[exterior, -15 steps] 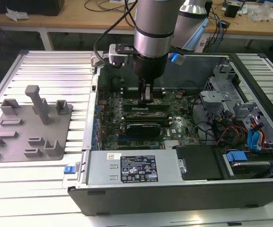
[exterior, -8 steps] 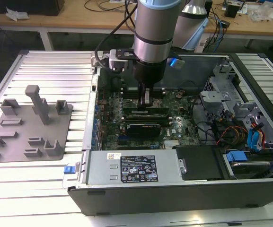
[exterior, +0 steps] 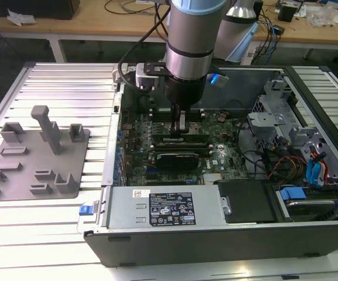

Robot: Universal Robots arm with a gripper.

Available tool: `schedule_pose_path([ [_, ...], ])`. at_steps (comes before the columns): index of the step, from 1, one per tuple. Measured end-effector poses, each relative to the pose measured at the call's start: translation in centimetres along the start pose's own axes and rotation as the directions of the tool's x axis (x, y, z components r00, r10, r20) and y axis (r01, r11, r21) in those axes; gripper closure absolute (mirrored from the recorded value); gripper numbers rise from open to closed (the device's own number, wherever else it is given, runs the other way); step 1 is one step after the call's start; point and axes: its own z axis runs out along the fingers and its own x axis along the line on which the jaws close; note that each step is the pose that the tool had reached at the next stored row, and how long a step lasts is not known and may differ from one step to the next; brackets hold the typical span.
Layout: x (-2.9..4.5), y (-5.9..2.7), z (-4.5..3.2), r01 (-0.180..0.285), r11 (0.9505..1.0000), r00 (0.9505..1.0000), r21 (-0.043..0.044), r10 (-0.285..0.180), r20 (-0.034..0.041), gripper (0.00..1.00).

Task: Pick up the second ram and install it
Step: 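Insert the second ram into the second slot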

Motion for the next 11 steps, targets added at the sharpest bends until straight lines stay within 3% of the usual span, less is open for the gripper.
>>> schedule_pose_path([
  [3, -0.01, -0.47, 0.30, 0.000, 1.0000, 1.0000, 0.0001, 0.000, 0.0001, 0.91],
  [11, 0.00, -0.53, 0.82, 0.010, 1.0000, 1.0000, -0.0002, -0.010, -0.0005, 0.91],
])
